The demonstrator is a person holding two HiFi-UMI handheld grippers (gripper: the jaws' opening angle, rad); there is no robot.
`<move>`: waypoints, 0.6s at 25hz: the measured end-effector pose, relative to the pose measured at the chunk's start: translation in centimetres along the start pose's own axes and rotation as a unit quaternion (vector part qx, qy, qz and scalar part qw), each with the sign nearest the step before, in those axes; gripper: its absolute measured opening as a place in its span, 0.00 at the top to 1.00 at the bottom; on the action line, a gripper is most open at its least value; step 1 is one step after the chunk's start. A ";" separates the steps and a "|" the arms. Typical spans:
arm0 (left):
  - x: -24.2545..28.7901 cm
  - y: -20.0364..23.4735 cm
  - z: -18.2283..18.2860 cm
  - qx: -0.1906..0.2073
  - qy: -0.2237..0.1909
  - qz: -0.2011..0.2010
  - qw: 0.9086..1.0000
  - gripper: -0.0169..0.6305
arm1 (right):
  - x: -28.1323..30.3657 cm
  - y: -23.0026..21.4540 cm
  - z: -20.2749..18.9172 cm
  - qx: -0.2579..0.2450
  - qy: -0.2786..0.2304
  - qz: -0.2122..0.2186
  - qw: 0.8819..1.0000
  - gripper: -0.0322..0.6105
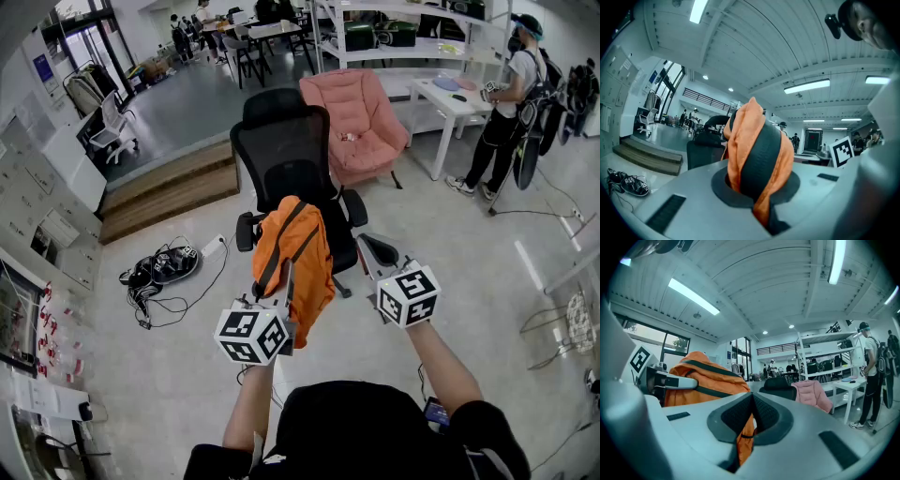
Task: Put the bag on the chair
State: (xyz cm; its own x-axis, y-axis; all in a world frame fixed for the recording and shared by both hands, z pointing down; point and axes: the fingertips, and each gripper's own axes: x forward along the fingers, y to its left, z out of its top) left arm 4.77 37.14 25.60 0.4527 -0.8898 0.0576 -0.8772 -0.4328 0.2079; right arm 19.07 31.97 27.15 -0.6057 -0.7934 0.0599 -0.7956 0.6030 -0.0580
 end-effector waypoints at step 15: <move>1.1 -1.9 -0.8 -0.008 0.001 -0.002 1.000 0.93 | -0.5 -1.6 -1.5 -0.004 0.005 -0.008 1.000 0.95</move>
State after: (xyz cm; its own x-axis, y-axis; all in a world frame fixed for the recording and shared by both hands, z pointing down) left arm 7.04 37.09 26.04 0.4571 -0.8875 0.0582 -0.8723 -0.4345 0.2242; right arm 20.61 31.49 28.67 -0.5936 -0.8017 0.0707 -0.8048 0.5915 -0.0497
